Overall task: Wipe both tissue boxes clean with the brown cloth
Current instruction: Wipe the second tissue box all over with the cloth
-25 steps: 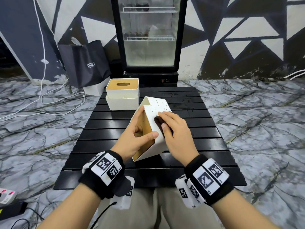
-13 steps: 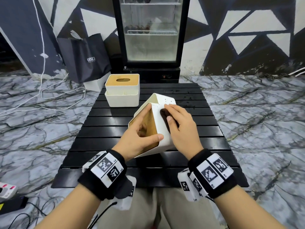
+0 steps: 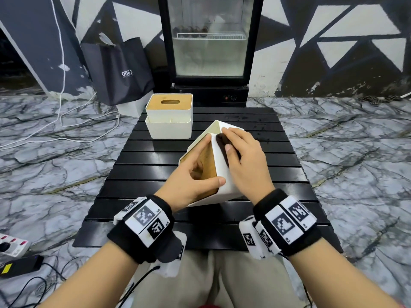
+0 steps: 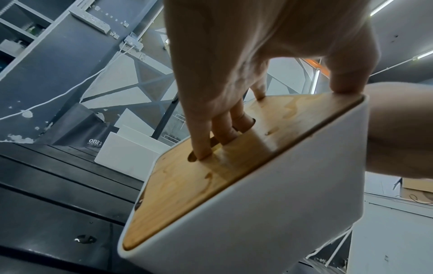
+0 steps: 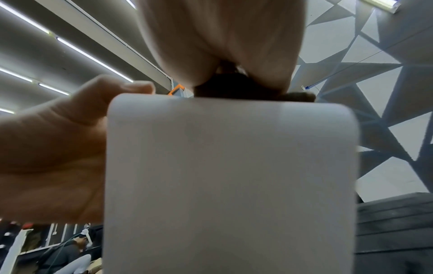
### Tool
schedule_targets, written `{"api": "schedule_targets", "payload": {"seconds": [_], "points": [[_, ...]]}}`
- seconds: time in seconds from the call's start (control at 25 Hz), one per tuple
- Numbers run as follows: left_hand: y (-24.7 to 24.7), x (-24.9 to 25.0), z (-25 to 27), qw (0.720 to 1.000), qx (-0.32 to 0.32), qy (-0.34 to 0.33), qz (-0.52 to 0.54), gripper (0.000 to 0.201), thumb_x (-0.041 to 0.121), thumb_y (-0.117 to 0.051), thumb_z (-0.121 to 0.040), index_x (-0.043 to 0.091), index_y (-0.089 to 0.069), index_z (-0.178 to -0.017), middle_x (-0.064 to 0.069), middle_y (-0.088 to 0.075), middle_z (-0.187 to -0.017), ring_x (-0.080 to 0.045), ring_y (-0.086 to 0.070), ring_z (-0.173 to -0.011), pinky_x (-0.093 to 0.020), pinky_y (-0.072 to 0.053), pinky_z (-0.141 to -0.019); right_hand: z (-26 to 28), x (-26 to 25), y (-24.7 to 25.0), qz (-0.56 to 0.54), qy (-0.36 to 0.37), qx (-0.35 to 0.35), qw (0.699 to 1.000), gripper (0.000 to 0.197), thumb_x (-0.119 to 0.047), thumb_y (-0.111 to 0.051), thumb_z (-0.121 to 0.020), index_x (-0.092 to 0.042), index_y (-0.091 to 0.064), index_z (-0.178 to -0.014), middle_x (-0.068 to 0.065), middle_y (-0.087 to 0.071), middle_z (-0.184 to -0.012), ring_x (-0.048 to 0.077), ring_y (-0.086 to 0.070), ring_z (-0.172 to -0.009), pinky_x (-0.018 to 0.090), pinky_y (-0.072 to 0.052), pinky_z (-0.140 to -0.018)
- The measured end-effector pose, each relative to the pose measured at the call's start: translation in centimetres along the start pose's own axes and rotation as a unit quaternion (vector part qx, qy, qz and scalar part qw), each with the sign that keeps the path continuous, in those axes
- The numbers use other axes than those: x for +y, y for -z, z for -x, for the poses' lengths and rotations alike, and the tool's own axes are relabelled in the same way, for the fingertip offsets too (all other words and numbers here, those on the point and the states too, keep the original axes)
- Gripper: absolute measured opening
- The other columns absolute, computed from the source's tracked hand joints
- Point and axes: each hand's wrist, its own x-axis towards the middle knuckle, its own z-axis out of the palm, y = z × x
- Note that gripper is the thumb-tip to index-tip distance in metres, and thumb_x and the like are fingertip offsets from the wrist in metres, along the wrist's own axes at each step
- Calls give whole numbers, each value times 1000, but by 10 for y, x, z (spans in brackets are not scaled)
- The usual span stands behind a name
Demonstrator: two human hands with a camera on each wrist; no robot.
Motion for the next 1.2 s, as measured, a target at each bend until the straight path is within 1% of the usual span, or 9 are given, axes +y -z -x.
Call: {"api": "schedule_targets", "payload": {"seconds": [0.08, 0.2, 0.32, 0.48, 0.68, 0.76, 0.88, 1.08, 1.2], "points": [[1, 0, 0, 1000, 1, -3, -2, 89, 20, -73, -68, 50, -25, -138, 5, -58, -91, -2, -55, -74, -11, -46, -74, 3, -6, -3, -3, 7, -9, 1000, 37, -12, -43, -92, -16, -52, -127, 1, -52, -128, 17, -40, -118, -1, -16, -92], [1, -1, -1, 1000, 5, -7, -5, 88, 13, -74, -75, 49, -23, -137, 9, -57, -99, 5, -56, -76, -8, -45, -76, 17, -6, 1, -7, 36, -29, 999, 40, -18, -39, -89, -18, -52, -127, 0, -51, -129, 7, -33, -115, 0, -16, -97], [2, -1, -1, 1000, 1, -3, -1, 88, 23, -73, -66, 52, -26, -135, 3, -62, -102, -1, -60, -83, -12, -48, -77, 14, -1, 6, -2, 35, -24, 999, 39, -17, -40, -89, -19, -53, -126, 2, -52, -128, 14, -38, -116, 9, -21, -97], [1, 1, -3, 999, -12, -3, -30, 92, 36, -75, -60, 56, -27, -136, -9, -60, -96, -15, -56, -83, -28, -51, -86, -4, -4, 2, -8, 21, -4, 1000, 38, -11, -42, -89, -15, -54, -124, 5, -53, -126, 23, -43, -116, 17, -22, -96], [4, 1, -4, 999, -19, -6, -43, 93, 38, -74, -63, 53, -23, -139, -2, -60, -104, -19, -54, -86, -24, -48, -90, 5, -4, 1, -11, 20, -18, 1000, 40, -18, -40, -89, -20, -51, -128, -1, -50, -129, 15, -38, -118, 11, -22, -96], [5, 0, -5, 999, -20, -8, -37, 89, 27, -74, -70, 49, -23, -140, 3, -58, -101, -11, -53, -85, -17, -47, -85, 14, -3, 2, -23, 24, -19, 999, 41, -20, -39, -89, -22, -51, -128, -2, -50, -129, 7, -35, -117, 6, -22, -96], [6, 0, -7, 999, -24, -7, -29, 87, 13, -72, -79, 41, -22, -145, 6, -61, -99, -3, -56, -86, -9, -45, -82, 25, -2, 1, -33, 32, -17, 999, 40, -19, -41, -89, -22, -51, -128, -2, -50, -129, 3, -32, -117, 6, -20, -101], [9, -1, -8, 999, -28, 2, -34, 86, 33, -75, -72, 56, -23, -137, 2, -64, -108, -12, -61, -98, -13, -47, -85, 40, 0, 4, -43, 33, -17, 998, 37, -23, -41, -92, -24, -51, -127, -4, -50, -129, 3, -32, -120, 9, -22, -103], [11, -1, -8, 999, -21, 6, -26, 81, 36, -76, -72, 62, -25, -129, 14, -66, -90, -5, -61, -89, -14, -46, -83, 52, 2, 6, -41, 40, -29, 998, 40, -30, -36, -91, -26, -49, -129, -9, -47, -128, 6, -33, -123, 7, -20, -103]]}}
